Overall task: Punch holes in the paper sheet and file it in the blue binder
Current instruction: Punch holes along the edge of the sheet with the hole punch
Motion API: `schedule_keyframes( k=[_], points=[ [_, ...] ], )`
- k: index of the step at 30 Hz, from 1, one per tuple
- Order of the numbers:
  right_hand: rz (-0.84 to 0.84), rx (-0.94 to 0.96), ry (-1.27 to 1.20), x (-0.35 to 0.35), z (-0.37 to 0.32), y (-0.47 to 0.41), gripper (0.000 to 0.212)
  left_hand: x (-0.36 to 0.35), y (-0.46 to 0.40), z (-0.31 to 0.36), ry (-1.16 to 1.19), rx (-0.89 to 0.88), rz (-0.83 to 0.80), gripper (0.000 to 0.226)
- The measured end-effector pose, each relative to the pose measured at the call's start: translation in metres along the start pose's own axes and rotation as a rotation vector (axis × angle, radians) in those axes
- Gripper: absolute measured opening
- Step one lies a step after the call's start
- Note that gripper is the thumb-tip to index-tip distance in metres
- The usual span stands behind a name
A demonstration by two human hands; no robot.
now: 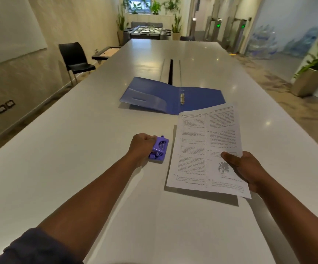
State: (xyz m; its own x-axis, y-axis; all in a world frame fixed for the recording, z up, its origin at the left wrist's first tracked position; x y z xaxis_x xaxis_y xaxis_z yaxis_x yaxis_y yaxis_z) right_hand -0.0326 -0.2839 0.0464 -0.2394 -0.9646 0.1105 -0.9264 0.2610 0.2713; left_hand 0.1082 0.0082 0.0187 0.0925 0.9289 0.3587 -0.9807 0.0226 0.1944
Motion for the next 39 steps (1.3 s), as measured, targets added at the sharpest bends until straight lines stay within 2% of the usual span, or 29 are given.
schedule_keyframes(
  k=[10, 16, 28, 39],
  points=[
    [0.038, -0.045, 0.000, 0.042, 0.020, 0.002, 0.016, -0.054, 0.011, 0.007, -0.034, -0.014, -0.055, 0.028],
    [0.026, -0.040, 0.051, 0.046, 0.028, -0.010, 0.024, -0.058, 0.011, 0.006, -0.034, -0.001, -0.043, 0.027],
    [-0.031, -0.041, 0.072, 0.038, 0.025, -0.018, 0.016, -0.056, 0.006, -0.003, 0.057, -0.028, -0.152, 0.026],
    [-0.043, -0.059, 0.098, 0.035, 0.025, -0.021, 0.014, -0.056, 0.008, -0.001, 0.062, -0.042, -0.148, 0.025]
  ],
)
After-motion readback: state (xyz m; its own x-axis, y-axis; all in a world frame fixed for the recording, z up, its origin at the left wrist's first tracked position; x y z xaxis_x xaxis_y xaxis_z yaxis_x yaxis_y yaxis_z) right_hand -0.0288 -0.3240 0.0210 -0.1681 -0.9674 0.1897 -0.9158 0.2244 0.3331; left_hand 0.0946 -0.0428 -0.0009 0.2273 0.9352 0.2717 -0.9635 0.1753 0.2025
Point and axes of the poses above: each hand's wrist, its own y-axis away from the middle knuckle, its own x-axis out of the back of the hand, z = x × y, the point moved 2 cm from there along -y, towards the middle knuckle, and after that the axes turned 5 degrees about -y, right-handed, at the moved point
